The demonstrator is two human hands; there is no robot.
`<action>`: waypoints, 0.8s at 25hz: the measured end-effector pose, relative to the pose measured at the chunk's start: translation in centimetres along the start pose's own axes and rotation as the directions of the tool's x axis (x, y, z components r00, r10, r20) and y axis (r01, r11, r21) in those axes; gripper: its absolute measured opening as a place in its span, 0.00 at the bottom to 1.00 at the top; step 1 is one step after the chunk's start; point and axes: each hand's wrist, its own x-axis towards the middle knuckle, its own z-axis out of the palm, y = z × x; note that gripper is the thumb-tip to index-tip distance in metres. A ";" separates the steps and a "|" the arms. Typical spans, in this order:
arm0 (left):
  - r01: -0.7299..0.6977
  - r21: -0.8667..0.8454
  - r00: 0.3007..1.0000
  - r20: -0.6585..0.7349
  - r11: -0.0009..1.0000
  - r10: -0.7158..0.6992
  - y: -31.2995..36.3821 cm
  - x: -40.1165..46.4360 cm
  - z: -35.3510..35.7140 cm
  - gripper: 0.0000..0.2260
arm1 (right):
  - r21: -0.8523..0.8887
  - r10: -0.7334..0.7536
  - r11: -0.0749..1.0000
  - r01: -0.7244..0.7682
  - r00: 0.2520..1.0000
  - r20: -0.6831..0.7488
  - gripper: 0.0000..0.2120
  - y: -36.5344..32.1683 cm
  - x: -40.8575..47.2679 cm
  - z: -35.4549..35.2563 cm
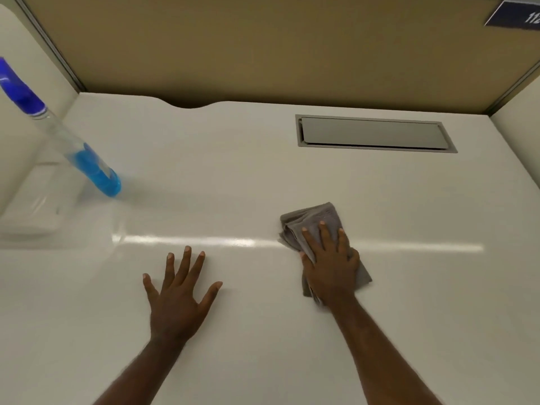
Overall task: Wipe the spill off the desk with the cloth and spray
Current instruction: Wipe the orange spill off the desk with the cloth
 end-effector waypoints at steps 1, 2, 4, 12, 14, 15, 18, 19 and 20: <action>-0.005 -0.003 1.000 0.001 1.000 0.005 -0.2 0.4 -0.1 0.36 | 0.001 0.009 1.000 -0.009 1.000 -0.005 0.26 1.4 0.2 -0.1; -0.013 -0.004 1.000 0.005 1.000 0.013 -0.3 0.6 -0.1 0.35 | -0.012 0.048 0.999 -0.048 0.999 0.000 0.26 2.8 0.6 -0.1; -0.026 -0.005 1.000 -0.005 1.000 0.026 -0.6 0.6 0.4 0.34 | -0.003 0.218 0.976 -0.218 0.975 0.037 0.27 5.4 2.8 -0.4; 0.007 0.013 1.000 0.005 1.000 -0.008 -0.8 1.0 1.3 0.33 | 0.054 0.114 0.991 -0.119 0.989 0.089 0.28 -4.4 11.9 -0.8; 0.011 0.008 1.000 0.001 1.000 -0.011 -0.8 1.0 1.4 0.33 | 0.015 -0.071 0.997 0.070 0.995 0.065 0.27 -4.9 9.5 -0.1; 0.014 0.005 1.000 -0.004 1.000 -0.014 -0.8 1.0 1.5 0.33 | 0.013 -0.095 0.995 0.094 0.995 0.036 0.26 -3.7 8.5 0.1; 0.017 0.002 1.000 0.006 1.000 -0.017 -0.8 1.2 1.5 0.34 | 0.039 0.094 0.995 -0.094 0.996 0.006 0.25 1.0 9.2 -0.3; 0.019 0.002 1.000 0.009 1.000 -0.019 -0.8 1.2 1.5 0.34 | 0.065 0.184 0.981 -0.185 0.983 0.023 0.25 2.0 10.8 -0.5; 0.019 0.003 1.000 0.012 1.000 -0.019 -0.9 1.2 1.6 0.34 | 0.096 0.256 0.961 -0.258 0.966 0.036 0.25 2.4 12.9 -0.7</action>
